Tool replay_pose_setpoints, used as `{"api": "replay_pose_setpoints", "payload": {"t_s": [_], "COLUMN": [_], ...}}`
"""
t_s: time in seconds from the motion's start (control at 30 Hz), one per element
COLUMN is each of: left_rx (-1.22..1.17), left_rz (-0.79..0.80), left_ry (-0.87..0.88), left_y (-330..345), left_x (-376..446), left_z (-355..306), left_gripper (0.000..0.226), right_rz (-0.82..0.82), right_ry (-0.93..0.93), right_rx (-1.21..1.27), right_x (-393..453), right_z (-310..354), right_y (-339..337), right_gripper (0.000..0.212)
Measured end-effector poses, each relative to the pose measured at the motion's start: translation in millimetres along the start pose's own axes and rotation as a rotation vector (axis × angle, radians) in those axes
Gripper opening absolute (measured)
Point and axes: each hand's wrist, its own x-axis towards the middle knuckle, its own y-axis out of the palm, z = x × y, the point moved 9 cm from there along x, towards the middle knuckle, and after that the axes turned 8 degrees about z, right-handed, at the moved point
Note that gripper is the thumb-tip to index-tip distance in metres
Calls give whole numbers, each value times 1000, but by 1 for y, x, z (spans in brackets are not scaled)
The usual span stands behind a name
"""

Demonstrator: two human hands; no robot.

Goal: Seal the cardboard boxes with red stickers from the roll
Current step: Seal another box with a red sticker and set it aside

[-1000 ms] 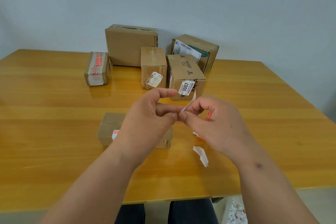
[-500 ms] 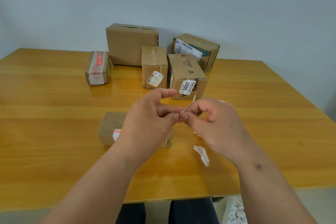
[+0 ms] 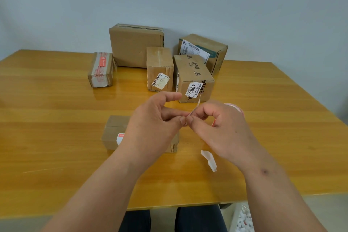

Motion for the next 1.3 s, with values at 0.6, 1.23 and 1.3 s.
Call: {"api": "replay_pose_setpoints", "payload": {"t_s": [0.6,1.23,1.3], "left_rx": [62,127,125], "left_rz": [-10,-10,-6], "left_ry": [-12,2,1], "left_y": [-1,2,3], "left_x": [0,3,3], "left_z": [0,2,2], "left_gripper": [42,39,39], "right_rz": [41,11,10], "right_ry": [-52,-56,-62], "right_rx": [-25,-22,-24], "right_x": [2,3,3], "right_z": [1,-1,0], "right_y": [5,4,4], "right_gripper": [13,13,15]}}
